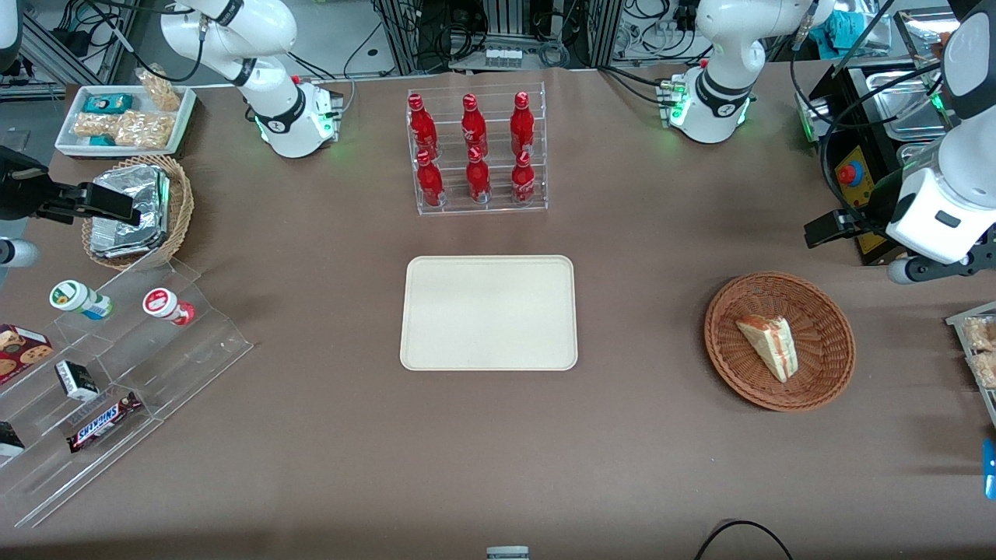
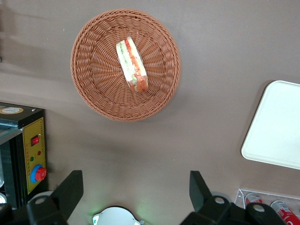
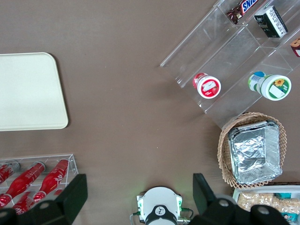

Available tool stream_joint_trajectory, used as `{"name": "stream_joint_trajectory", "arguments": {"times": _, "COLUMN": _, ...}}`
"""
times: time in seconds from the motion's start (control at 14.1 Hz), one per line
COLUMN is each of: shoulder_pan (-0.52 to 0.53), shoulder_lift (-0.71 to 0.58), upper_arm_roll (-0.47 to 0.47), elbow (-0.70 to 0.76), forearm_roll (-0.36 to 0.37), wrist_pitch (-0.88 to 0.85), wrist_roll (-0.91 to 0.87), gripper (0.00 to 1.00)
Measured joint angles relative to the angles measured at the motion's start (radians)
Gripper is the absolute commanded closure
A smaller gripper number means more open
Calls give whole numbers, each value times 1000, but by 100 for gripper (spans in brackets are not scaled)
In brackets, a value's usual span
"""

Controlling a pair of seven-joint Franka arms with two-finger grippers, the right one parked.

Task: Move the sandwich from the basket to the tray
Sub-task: 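Move the left gripper over the wrapped sandwich in the wicker basket, then lower the left gripper and close it on the wrapped sandwich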

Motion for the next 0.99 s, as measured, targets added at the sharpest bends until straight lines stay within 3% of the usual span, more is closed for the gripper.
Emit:
{"name": "stream_joint_trajectory", "arguments": {"times": 0.5, "shoulder_pan": 1, "shoulder_lift": 28, "upper_arm_roll": 10, "elbow": -70, "forearm_roll": 10, "wrist_pitch": -77, "wrist_roll": -85, "gripper": 0}}
{"name": "stream_joint_trajectory", "arguments": {"times": 0.71, "shoulder_pan": 1, "shoulder_lift": 37, "upper_arm_roll": 10, "elbow": -232, "forearm_roll": 58, "wrist_pitch": 125, "wrist_roll": -94, "gripper": 0}}
{"name": "stream_joint_trajectory", "arguments": {"times": 0.99, "shoulder_pan": 3, "shoulder_lift": 53, "upper_arm_roll": 27, "elbow": -415, "forearm_roll": 66, "wrist_pitch": 425, "wrist_roll": -214, "gripper": 0}}
